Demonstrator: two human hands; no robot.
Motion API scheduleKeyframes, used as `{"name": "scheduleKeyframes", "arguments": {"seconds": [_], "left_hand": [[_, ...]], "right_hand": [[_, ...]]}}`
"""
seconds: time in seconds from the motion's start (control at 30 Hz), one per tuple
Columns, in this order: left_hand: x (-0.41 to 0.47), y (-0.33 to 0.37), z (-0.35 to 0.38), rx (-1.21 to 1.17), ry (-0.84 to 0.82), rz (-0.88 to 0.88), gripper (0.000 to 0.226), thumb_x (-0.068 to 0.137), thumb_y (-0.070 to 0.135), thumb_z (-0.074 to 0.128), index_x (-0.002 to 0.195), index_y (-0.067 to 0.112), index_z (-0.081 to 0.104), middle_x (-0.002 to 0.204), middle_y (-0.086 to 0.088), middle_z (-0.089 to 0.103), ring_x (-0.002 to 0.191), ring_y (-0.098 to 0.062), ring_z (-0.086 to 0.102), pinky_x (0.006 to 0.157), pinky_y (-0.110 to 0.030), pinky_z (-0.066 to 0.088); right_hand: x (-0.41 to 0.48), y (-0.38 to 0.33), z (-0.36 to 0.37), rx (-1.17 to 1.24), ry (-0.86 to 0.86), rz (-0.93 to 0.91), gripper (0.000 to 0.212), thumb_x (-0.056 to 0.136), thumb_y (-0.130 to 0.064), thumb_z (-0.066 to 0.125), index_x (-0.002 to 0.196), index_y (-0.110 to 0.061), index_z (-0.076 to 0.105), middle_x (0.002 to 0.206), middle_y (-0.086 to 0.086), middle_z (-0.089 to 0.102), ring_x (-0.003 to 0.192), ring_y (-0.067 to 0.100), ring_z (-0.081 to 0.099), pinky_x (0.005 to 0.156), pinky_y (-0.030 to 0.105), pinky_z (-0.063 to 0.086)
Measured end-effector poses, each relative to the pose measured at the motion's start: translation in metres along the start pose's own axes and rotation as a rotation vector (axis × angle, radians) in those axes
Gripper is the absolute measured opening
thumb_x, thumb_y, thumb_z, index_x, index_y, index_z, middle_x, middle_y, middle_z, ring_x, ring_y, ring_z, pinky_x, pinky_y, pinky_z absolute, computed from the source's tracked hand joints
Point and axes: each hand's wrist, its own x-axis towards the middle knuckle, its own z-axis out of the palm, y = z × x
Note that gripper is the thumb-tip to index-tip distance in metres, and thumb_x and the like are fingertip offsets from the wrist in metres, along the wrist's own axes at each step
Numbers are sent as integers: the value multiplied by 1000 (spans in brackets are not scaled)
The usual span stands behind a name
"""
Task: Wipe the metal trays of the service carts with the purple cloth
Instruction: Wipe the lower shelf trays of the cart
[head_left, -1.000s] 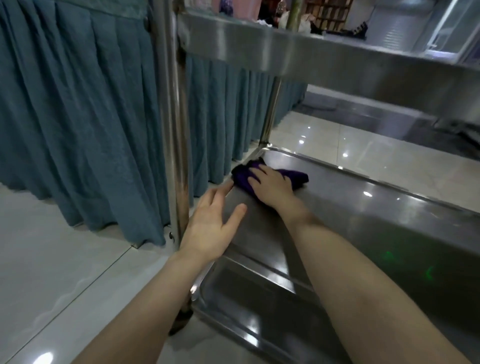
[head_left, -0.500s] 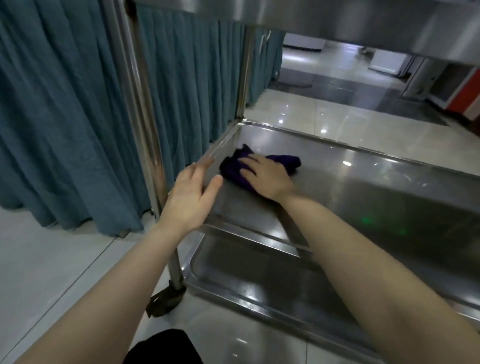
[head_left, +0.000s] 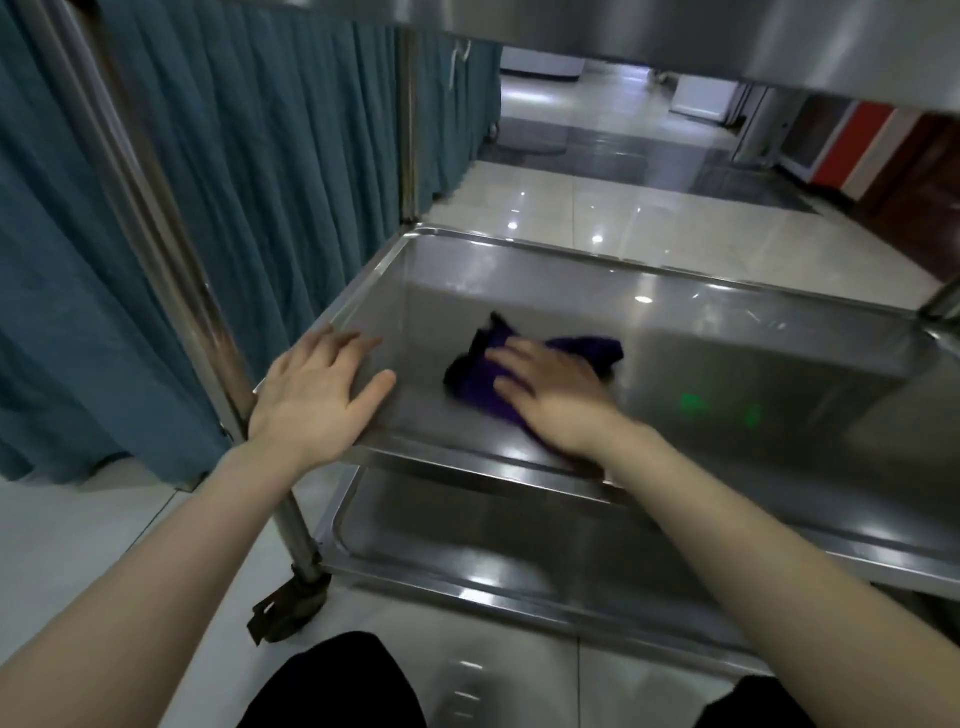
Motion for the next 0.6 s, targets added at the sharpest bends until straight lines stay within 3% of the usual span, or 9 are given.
{"name": "scheduleKeyframes", "arguments": {"seconds": [0.1, 0.13, 0.27, 0.33, 0.4, 0.5, 0.6], "left_hand": [[-1, -1, 0, -4, -32, 0, 55, 93, 49, 37, 144, 30, 36, 155, -1, 31, 145, -23, 19, 117, -46, 20], [-1, 0, 1, -11, -31, 0, 53, 94, 46, 39, 144, 29, 37, 155, -2, 30, 145, -24, 19, 117, -47, 20], [-1, 4, 5, -54, 36, 0, 48, 96, 40, 44, 141, 23, 43, 151, -9, 35, 142, -31, 22, 116, -50, 22], [5, 21, 6, -67, 63, 19, 47, 96, 35, 48, 139, 18, 46, 149, -14, 38, 140, -35, 25, 115, -50, 22], [11, 56, 11, -105, 34, 71, 46, 97, 38, 39, 138, 17, 47, 146, -13, 42, 138, -35, 29, 114, -48, 25], [8, 120, 26, -219, -5, 187, 49, 94, 38, 37, 137, 17, 49, 143, -10, 46, 139, -30, 30, 114, -46, 25], [3, 136, 32, -204, 65, 197, 43, 96, 33, 44, 134, 15, 53, 139, -11, 51, 138, -30, 34, 113, -45, 27]], "right_hand": [[50, 36, -12, 63, 32, 421, 48, 103, -40, 28, 149, -27, 30, 159, 1, 22, 144, 27, 21, 117, 53, 12], [55, 42, -13, 59, 40, 480, 48, 103, -39, 27, 149, -26, 29, 158, 3, 21, 144, 28, 20, 116, 56, 11], [5, 33, -12, 48, -18, 265, 48, 102, -45, 27, 149, -34, 31, 159, -4, 22, 142, 26, 25, 117, 49, 14], [-60, 26, -10, 16, 53, 106, 47, 100, -50, 29, 145, -38, 37, 156, -7, 30, 138, 23, 33, 115, 44, 21], [-118, 19, -13, 45, 90, 32, 49, 98, -55, 25, 141, -40, 43, 150, -10, 39, 131, 20, 41, 111, 43, 28], [-125, 42, -19, 32, 56, 75, 54, 95, -60, 20, 142, -43, 39, 152, -12, 36, 133, 18, 38, 112, 42, 27], [-69, 84, -27, -31, 17, 292, 49, 100, -52, 28, 148, -40, 30, 158, -10, 23, 141, 22, 28, 116, 42, 18]]}}
